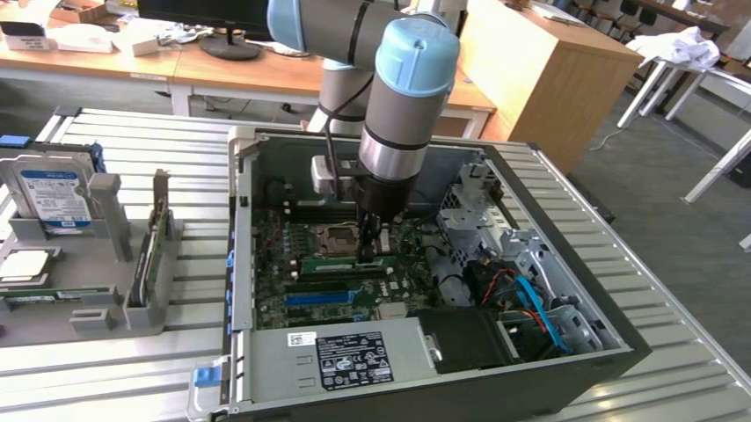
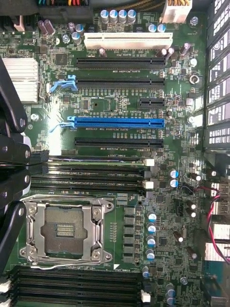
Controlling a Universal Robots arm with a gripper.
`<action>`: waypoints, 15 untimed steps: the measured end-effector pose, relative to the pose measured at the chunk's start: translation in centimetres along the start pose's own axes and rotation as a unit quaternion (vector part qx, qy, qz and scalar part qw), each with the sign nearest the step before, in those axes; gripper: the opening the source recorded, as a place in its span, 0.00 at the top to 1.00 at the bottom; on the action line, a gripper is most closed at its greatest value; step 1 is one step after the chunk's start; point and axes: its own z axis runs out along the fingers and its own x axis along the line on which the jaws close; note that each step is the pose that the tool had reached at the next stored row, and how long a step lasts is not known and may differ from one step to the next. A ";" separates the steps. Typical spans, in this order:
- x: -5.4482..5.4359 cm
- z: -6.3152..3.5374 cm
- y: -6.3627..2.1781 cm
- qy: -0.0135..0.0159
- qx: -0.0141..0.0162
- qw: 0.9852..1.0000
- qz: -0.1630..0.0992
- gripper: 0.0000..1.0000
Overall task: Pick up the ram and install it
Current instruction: 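Insert the ram into the slot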
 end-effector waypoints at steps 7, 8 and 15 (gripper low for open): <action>0.0 0.00 0.00 0.000 -0.003 1.000 0.000 0.88; 0.0 0.00 0.00 0.000 -0.003 1.000 0.000 0.88; 0.0 0.10 -0.01 0.000 -0.003 1.000 0.000 0.88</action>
